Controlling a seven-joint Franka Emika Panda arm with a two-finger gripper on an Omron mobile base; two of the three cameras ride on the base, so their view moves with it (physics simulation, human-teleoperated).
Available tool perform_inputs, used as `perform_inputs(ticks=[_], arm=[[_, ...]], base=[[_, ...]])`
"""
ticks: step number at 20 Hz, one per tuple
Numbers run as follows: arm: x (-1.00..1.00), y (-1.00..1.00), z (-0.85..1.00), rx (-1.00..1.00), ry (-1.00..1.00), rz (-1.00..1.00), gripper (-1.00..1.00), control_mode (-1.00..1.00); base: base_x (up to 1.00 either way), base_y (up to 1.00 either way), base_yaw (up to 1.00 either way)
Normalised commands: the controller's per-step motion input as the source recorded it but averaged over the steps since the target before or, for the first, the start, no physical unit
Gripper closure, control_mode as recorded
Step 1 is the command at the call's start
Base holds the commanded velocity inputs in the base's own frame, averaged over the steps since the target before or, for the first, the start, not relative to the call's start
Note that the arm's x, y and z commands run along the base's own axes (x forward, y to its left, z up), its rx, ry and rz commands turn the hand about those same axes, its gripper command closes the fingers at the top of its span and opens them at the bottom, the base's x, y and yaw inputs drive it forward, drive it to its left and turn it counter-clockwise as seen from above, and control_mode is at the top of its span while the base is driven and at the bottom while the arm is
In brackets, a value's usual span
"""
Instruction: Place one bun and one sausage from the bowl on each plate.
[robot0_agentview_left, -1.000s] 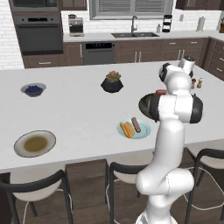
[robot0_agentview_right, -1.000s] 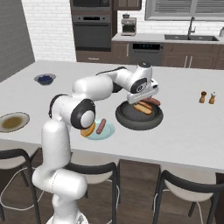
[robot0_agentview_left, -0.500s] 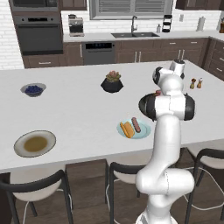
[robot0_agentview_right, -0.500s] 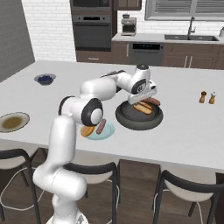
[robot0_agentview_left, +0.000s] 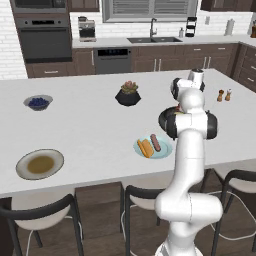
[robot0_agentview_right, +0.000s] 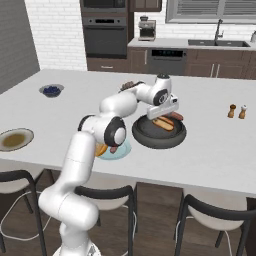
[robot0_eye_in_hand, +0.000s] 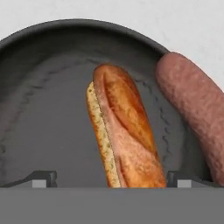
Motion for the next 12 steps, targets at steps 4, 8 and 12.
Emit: perform_inputs(ticks=[4, 8, 12], arm=[[0.02, 0.0, -0.54, -0.04, 0.0, 0.0, -1.0, -1.0], [0.01, 0.0, -0.18, -0.11, 0.0, 0.0, -1.0, -1.0], [0.01, 0.0, -0.18, -0.1, -0.01, 0.0, -1.0, -1.0]], base=[[0.0, 0.0, 0.0], [0.0, 0.0, 0.0], [0.0, 0.0, 0.0]])
